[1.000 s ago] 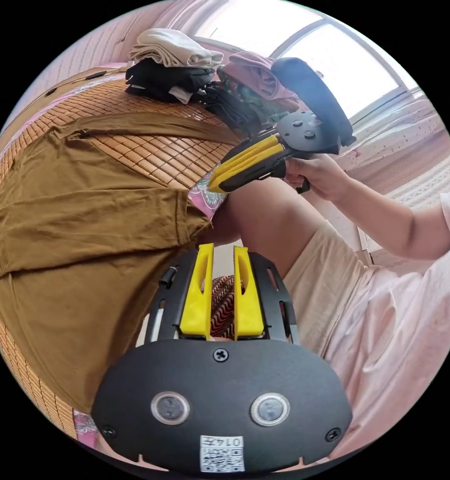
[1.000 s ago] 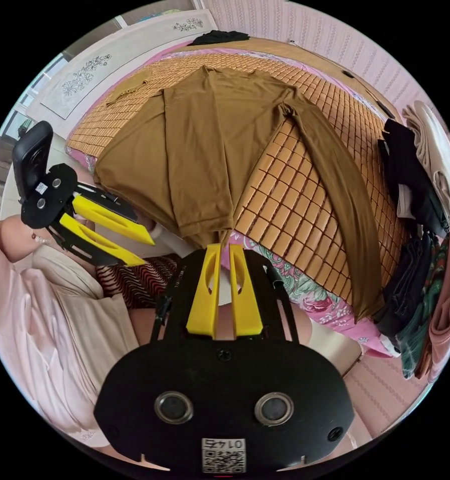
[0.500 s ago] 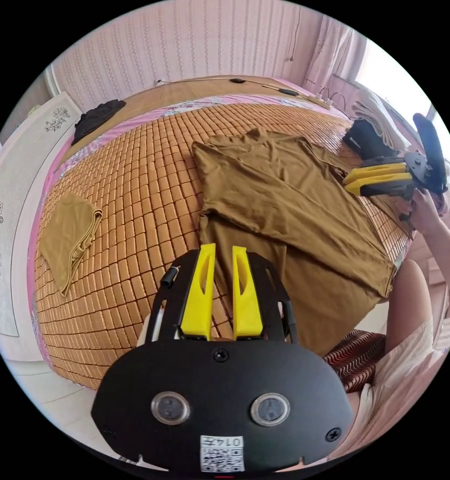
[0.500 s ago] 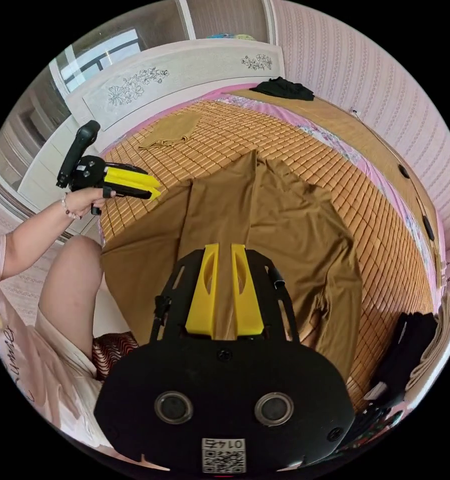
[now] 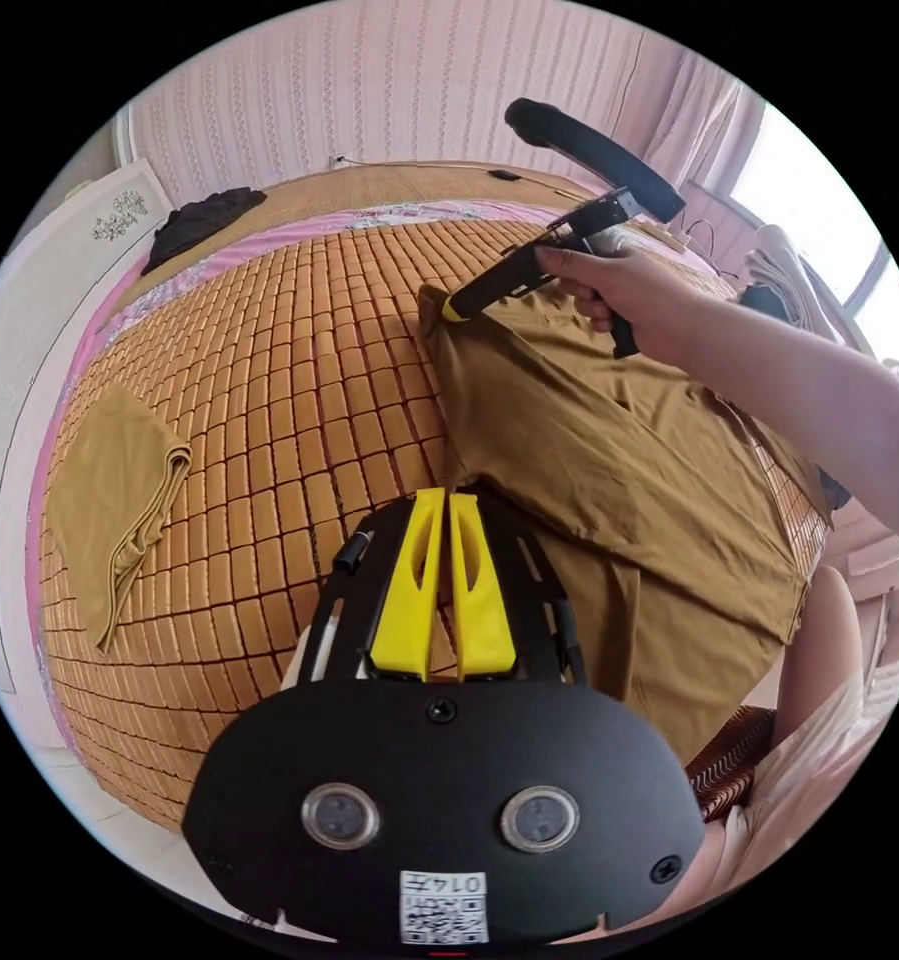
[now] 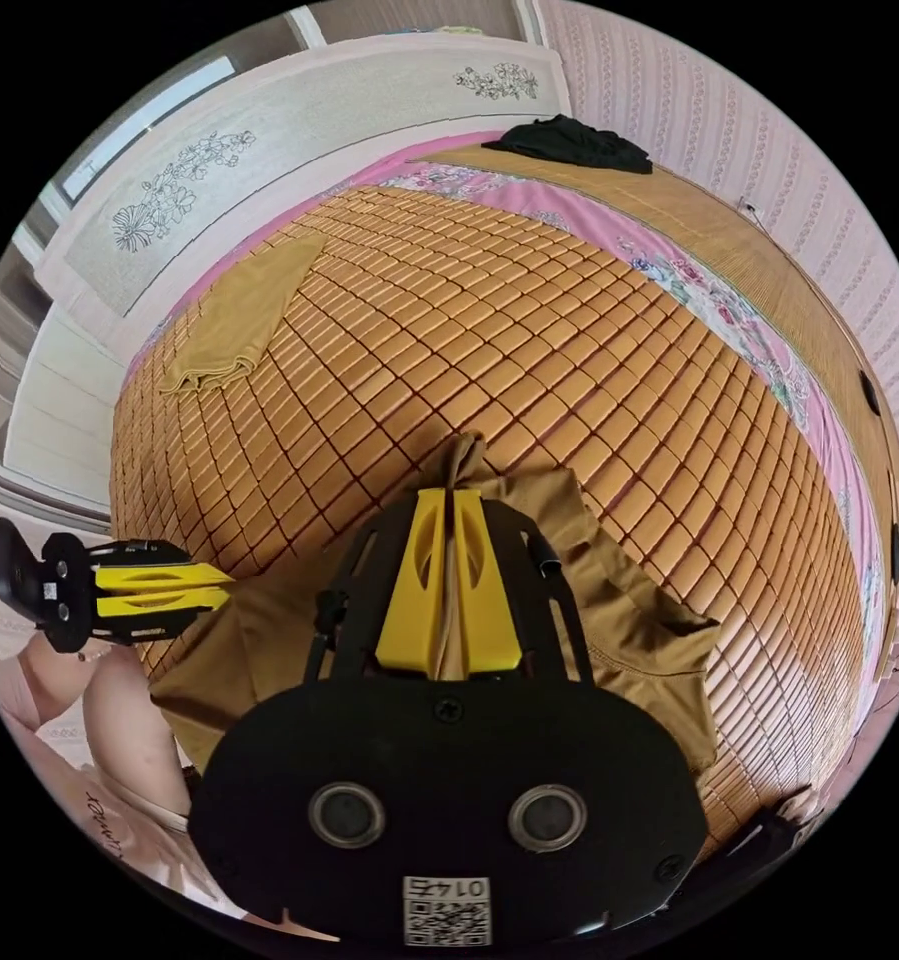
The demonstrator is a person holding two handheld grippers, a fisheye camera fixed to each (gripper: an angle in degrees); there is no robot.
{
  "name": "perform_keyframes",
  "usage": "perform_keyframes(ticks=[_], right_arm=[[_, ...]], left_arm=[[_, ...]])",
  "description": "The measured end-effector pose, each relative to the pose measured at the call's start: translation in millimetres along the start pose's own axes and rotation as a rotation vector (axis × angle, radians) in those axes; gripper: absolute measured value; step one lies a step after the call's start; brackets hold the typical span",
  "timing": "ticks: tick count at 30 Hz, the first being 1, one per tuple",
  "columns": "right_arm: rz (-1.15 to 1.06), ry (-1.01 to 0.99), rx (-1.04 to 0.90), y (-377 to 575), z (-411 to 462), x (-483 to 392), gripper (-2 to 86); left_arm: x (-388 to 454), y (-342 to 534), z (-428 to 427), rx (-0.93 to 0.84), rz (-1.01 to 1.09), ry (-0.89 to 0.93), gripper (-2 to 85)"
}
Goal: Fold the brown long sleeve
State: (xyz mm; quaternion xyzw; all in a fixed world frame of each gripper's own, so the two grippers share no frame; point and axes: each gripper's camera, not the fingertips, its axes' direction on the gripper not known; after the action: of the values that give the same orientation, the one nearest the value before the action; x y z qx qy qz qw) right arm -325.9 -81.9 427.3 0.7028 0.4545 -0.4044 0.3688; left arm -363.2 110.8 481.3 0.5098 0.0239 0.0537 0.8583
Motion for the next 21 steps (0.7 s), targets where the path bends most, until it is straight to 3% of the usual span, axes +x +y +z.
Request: perform_keyframes(ticks=[7,12,18,21], right_arm=[[0.019,-0.030,-0.013,-6.0,28.8,-7.3,2.2],[0.027,0.041,-0.023,19.9,21.4,-7.1,6.6],[0.067,0.078,0.165,172.5,-36.7,-27.4,6.5],[0.088,0.222,0.168,290.5,-48.4,-74.0,6.0]], left_arm=[[14.1,3.0,12.3,-0.032,-0.037,-0.052,-0.4],[35.7,10.0,2.8,-0.048,-0.064,-0.087,5.0],[114.1,22.2,-31.4,-0.090,0.098,-0.171,6.0],[160.7,24.9,-48.3,-0.082,0.164,-0.152,6.3]])
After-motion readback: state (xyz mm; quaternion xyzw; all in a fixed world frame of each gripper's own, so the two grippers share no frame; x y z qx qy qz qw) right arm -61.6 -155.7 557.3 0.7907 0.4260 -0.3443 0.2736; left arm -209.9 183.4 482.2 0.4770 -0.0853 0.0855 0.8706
